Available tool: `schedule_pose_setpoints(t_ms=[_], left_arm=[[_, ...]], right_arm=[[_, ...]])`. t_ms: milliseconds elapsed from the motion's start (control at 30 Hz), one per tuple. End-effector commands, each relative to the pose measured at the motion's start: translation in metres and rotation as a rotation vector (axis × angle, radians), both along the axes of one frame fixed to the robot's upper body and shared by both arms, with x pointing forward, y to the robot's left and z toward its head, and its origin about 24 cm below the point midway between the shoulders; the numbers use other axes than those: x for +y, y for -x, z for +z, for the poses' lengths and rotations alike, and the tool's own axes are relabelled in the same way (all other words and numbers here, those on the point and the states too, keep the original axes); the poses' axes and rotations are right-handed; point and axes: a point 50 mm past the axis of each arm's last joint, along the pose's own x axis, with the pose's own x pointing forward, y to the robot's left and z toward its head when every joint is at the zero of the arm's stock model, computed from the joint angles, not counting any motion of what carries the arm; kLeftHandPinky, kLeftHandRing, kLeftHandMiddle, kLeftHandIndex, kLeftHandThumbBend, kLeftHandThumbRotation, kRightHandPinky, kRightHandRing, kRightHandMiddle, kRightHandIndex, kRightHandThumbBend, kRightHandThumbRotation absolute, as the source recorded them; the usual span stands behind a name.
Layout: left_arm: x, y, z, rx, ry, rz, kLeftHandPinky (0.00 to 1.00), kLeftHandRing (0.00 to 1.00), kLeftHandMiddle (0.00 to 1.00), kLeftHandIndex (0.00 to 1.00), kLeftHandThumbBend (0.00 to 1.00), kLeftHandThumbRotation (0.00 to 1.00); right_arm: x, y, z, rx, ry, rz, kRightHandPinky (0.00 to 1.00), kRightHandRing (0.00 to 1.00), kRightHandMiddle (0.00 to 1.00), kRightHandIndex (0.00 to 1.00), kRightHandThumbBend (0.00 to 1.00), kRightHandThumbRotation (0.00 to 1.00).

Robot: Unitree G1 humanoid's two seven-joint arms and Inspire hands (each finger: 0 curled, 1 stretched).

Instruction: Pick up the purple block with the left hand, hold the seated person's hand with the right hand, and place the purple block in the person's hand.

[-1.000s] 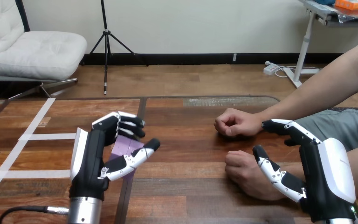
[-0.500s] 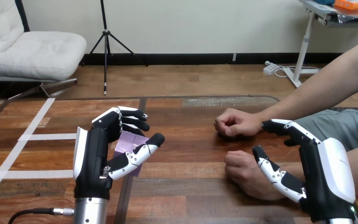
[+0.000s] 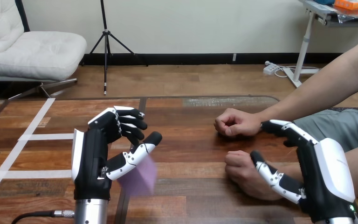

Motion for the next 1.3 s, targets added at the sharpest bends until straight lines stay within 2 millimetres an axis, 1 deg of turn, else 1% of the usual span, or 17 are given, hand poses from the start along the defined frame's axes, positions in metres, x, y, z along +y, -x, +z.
schedule_pose_setpoints(t_ms=[0, 133, 333, 533, 700, 1033, 1267], left_arm=[[-0.003, -0.008, 0.010, -0.062, 0.030, -0.015, 0.31, 0.39, 0.48, 0.51, 0.80, 0.16], [-0.004, -0.007, 0.010, -0.064, 0.040, -0.023, 0.32, 0.39, 0.48, 0.51, 0.80, 0.16], [-0.006, -0.007, 0.010, -0.066, 0.048, -0.030, 0.32, 0.39, 0.48, 0.51, 0.80, 0.16], [-0.008, -0.007, 0.009, -0.063, 0.068, -0.036, 0.32, 0.39, 0.48, 0.51, 0.81, 0.16], [-0.009, -0.007, 0.009, -0.061, 0.096, -0.039, 0.32, 0.39, 0.48, 0.51, 0.82, 0.15], [-0.010, -0.006, 0.011, -0.073, 0.105, -0.048, 0.32, 0.39, 0.47, 0.50, 0.84, 0.14], [-0.009, -0.005, 0.012, -0.083, 0.088, -0.059, 0.32, 0.39, 0.48, 0.50, 0.82, 0.14]], right_arm=[[-0.003, -0.011, 0.026, -0.083, 0.068, 0.021, 0.71, 0.78, 0.78, 0.77, 0.57, 0.31], [-0.005, -0.011, 0.029, -0.047, 0.102, 0.025, 0.74, 0.80, 0.80, 0.79, 0.60, 0.31], [-0.008, -0.012, 0.033, -0.002, 0.161, 0.037, 0.81, 0.85, 0.84, 0.84, 0.64, 0.32], [-0.011, -0.013, 0.037, 0.041, 0.217, 0.045, 0.87, 0.89, 0.87, 0.87, 0.68, 0.30], [-0.014, -0.014, 0.039, 0.068, 0.274, 0.052, 0.91, 0.91, 0.89, 0.89, 0.73, 0.26], [-0.020, -0.016, 0.042, 0.106, 0.343, 0.059, 0.92, 0.91, 0.90, 0.89, 0.80, 0.21], [-0.021, -0.016, 0.042, 0.121, 0.353, 0.061, 0.92, 0.90, 0.90, 0.89, 0.82, 0.20]])
